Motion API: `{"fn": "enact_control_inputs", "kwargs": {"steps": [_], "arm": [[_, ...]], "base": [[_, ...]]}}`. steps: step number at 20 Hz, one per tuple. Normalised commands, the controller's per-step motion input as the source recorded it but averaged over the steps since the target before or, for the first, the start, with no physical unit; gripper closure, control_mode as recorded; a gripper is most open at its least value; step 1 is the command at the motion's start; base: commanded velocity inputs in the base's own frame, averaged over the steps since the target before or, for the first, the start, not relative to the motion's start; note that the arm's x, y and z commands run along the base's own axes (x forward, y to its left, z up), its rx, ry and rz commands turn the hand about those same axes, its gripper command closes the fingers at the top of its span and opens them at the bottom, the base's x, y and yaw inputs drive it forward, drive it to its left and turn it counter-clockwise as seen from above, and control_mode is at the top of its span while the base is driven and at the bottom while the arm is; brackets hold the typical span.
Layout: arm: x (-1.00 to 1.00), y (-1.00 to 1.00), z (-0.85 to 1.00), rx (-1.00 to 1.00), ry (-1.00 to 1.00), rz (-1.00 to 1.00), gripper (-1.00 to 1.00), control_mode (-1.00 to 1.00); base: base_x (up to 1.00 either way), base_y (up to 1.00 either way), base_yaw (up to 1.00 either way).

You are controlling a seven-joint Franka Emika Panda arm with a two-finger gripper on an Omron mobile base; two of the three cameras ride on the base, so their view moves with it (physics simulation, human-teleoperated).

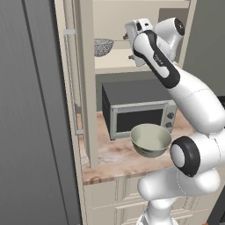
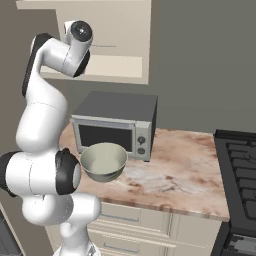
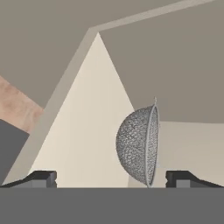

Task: Open the cabinet and setup a tea strainer by placing it in the bowl upright.

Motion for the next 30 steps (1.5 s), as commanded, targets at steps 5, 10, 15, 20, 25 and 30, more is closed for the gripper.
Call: {"fn": "enact_control_inputs", "kwargs": {"steps": [5, 10, 15, 20, 25, 30], "arm": [[0.13, 0.00, 0.02, 0.06, -0.03, 0.00, -1.00, -1.00], [0.02, 0.00, 0.08, 0.00, 0.00, 0.02, -1.00, -1.00], [0.07, 0.00, 0.01, -0.01, 0.00, 0.01, -1.00, -1.00], [0.18, 0.03, 0.00, 0.00, 0.00, 0.03, -1.00, -1.00], [0.26, 0.17, 0.00, 0.00, 0.00, 0.03, -1.00, -1.00], [0.23, 0.18, 0.00, 0.00, 0.01, 0.02, -1.00, -1.00]], "base": [[0.00, 0.00, 0.00], [0.00, 0.00, 0.00], [0.00, 0.00, 0.00], [0.00, 0.00, 0.00], [0.00, 0.00, 0.00], [0.00, 0.00, 0.00]]}}
